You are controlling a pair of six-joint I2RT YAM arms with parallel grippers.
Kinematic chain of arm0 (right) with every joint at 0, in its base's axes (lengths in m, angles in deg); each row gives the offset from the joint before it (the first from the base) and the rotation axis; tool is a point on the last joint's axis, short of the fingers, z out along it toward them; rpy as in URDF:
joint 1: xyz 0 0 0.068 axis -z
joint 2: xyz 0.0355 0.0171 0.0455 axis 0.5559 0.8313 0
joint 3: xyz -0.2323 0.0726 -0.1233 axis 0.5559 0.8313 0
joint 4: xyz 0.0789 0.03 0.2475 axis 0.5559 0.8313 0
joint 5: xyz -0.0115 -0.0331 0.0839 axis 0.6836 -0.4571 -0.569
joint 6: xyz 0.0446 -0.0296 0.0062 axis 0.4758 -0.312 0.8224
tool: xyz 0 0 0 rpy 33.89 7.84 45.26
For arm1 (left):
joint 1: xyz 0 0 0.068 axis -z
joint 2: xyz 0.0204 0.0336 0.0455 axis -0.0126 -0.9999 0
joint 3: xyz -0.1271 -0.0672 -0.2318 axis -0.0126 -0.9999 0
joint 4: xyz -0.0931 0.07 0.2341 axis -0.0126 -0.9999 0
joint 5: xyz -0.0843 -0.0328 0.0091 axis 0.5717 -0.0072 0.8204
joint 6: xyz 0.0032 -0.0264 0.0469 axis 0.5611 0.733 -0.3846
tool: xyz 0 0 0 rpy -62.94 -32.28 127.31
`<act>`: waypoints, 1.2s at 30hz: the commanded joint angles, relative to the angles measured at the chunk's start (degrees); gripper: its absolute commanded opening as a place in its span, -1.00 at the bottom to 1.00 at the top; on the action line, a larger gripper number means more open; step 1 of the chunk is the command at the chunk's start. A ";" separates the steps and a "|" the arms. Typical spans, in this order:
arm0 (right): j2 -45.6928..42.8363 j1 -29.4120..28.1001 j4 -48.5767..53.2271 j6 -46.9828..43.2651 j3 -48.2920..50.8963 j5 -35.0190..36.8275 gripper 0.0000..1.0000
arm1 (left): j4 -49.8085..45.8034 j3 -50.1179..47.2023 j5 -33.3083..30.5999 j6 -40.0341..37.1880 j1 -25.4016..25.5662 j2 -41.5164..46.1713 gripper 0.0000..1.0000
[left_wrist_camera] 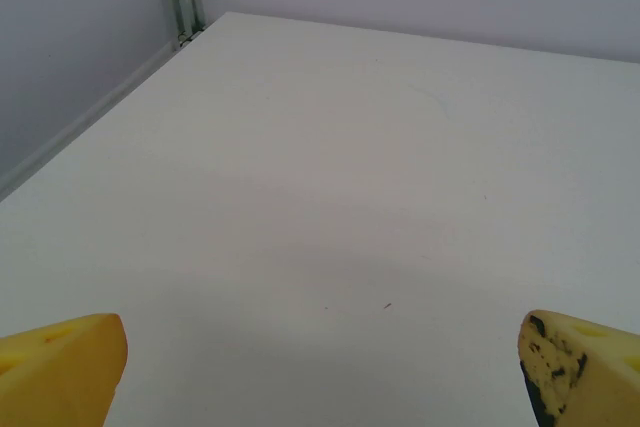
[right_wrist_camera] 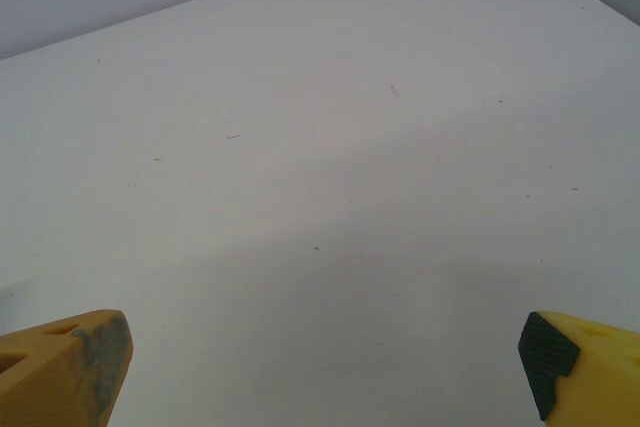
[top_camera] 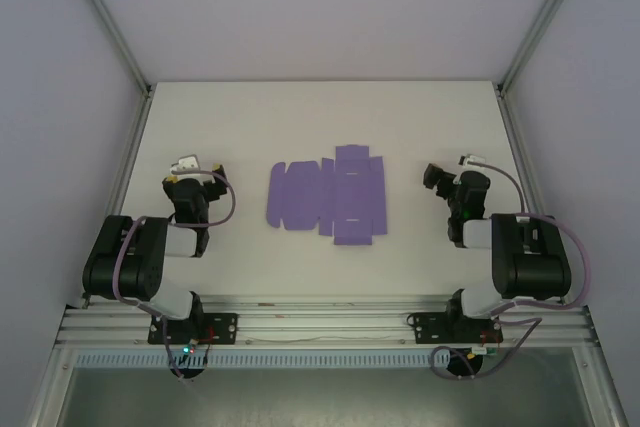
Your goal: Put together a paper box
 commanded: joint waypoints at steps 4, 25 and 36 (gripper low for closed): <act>-0.74 -0.47 -0.61 0.57 -0.96 1.33 0.99 | 0.03 1.06 0.70 -0.41 0.09 0.55 1.00; -0.72 -0.41 -0.48 0.70 -1.11 1.31 0.99 | -2.17 2.43 5.06 -2.59 0.38 0.23 1.00; -10.92 -0.49 16.17 3.25 -6.30 7.26 0.99 | -27.84 10.16 1.86 3.89 0.20 13.09 1.00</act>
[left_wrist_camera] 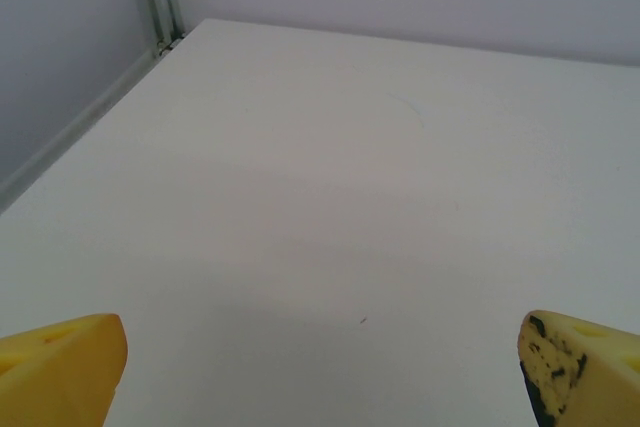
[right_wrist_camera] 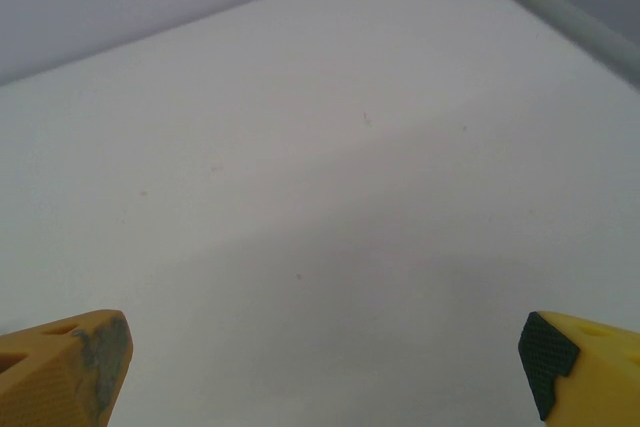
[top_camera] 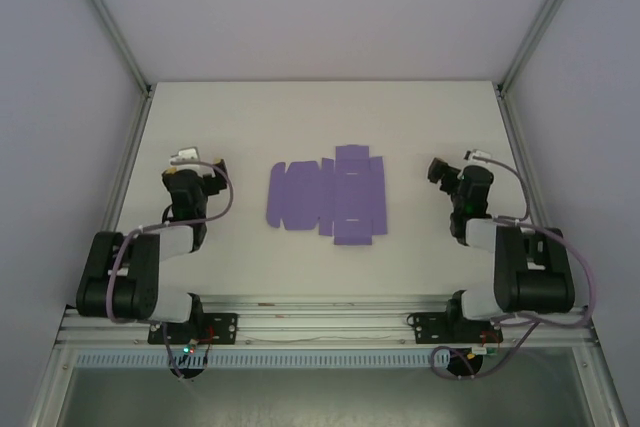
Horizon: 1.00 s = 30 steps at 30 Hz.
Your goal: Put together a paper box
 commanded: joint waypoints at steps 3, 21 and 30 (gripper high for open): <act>-8.93 -1.12 19.93 4.97 -8.07 3.17 1.00 | -23.95 9.85 2.81 9.68 0.30 7.55 1.00; 11.98 -27.27 53.41 18.83 -32.01 -7.89 -0.03 | -46.70 25.20 26.55 22.11 12.41 -10.19 0.99; 20.69 -27.32 50.60 21.89 -29.98 -7.87 -0.28 | -43.72 26.93 34.21 22.33 12.42 -16.40 0.99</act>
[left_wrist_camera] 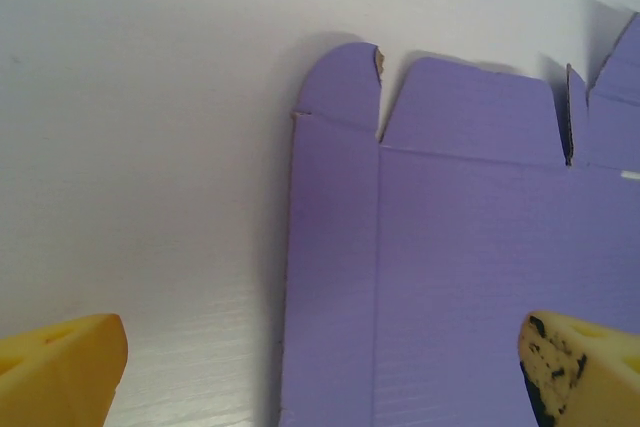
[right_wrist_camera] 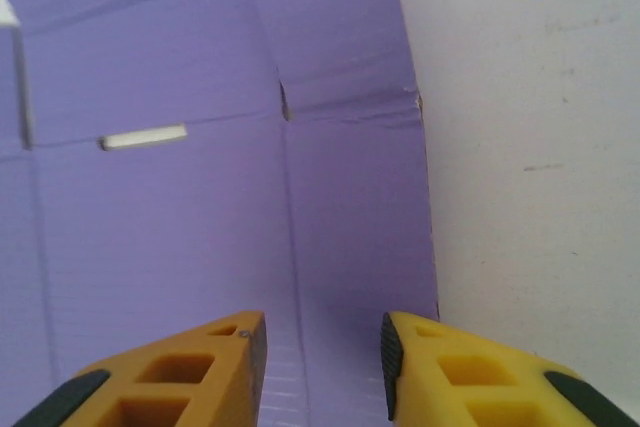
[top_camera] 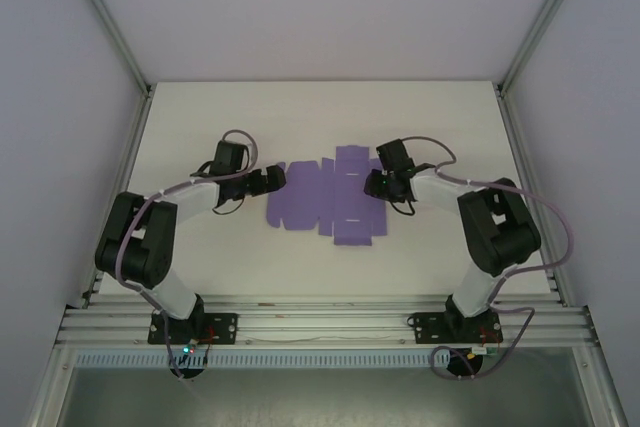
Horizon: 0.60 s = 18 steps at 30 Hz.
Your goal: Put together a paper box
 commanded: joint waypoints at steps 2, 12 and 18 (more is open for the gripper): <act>2.51 0.08 -0.37 2.32 1.59 1.07 -0.29 | 1.95 1.14 6.03 1.15 0.07 -2.26 0.99; 8.56 0.06 -1.84 4.55 1.56 0.18 -0.43 | 12.05 -0.66 17.83 3.84 0.07 -7.05 0.77; 9.33 0.04 -2.96 5.36 1.85 -0.67 -0.45 | 19.60 -3.75 21.63 8.53 -0.36 -6.65 0.50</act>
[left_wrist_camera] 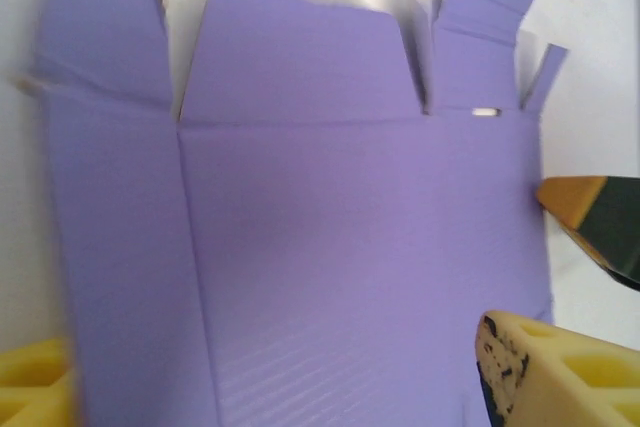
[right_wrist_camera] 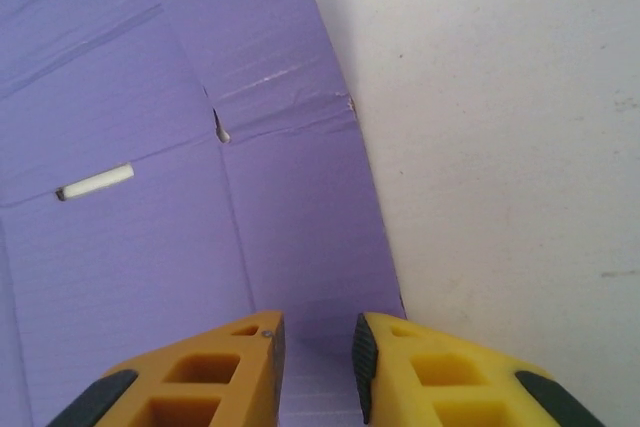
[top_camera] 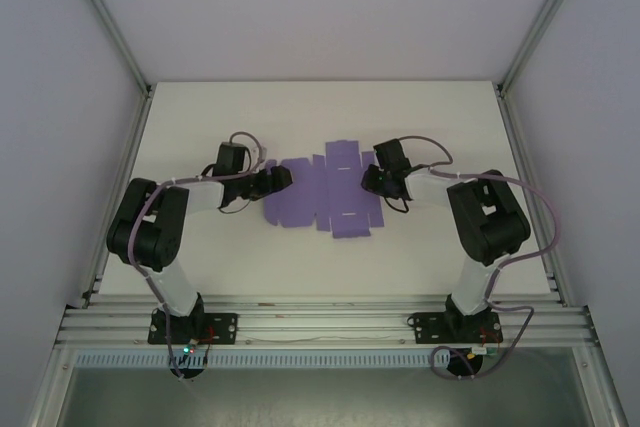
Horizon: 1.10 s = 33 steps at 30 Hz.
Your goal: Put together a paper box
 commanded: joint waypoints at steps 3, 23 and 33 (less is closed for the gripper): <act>4.58 -0.01 4.95 1.85 2.98 -1.29 -0.44 | 9.98 -3.54 5.40 5.55 0.09 0.46 0.36; 1.16 0.41 2.21 0.44 2.16 -5.50 -0.34 | 15.39 -4.93 3.65 8.94 -0.09 2.89 -1.00; -12.00 7.75 -1.72 -1.25 2.98 -17.31 0.33 | 23.26 -3.14 13.17 11.66 -0.86 9.29 -1.00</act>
